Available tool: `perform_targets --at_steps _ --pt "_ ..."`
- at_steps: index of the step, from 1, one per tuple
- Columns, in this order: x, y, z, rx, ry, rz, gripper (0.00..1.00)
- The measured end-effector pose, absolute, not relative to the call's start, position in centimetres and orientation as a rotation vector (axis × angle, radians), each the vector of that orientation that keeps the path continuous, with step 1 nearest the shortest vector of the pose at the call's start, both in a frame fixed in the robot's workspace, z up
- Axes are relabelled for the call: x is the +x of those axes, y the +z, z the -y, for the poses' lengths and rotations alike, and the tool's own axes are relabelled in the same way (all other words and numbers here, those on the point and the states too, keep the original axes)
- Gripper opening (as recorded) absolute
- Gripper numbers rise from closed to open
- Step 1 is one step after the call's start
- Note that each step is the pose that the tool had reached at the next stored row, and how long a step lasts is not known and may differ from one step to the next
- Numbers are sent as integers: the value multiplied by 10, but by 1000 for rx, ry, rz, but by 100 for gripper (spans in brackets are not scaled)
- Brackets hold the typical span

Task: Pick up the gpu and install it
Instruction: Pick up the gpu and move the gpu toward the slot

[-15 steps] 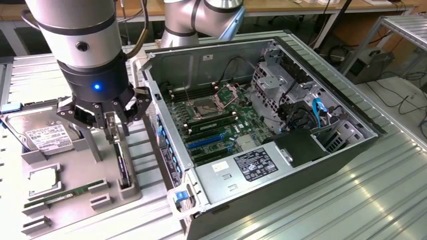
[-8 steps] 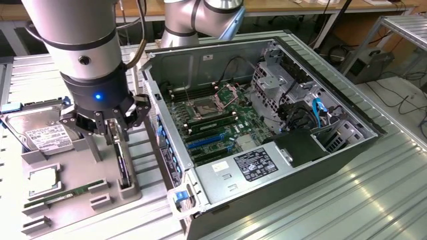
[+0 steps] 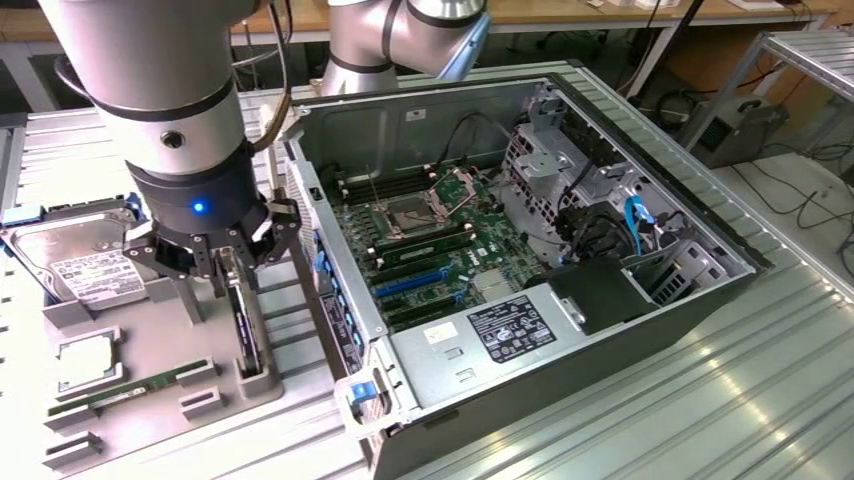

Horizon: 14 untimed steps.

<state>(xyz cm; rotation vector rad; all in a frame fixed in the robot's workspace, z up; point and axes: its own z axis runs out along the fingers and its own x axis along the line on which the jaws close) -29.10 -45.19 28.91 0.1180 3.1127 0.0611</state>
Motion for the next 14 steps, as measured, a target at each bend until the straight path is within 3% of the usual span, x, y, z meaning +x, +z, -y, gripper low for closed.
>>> perform_targets --at_steps 14 --pt "-291 274 452 106 68 -3134 36"
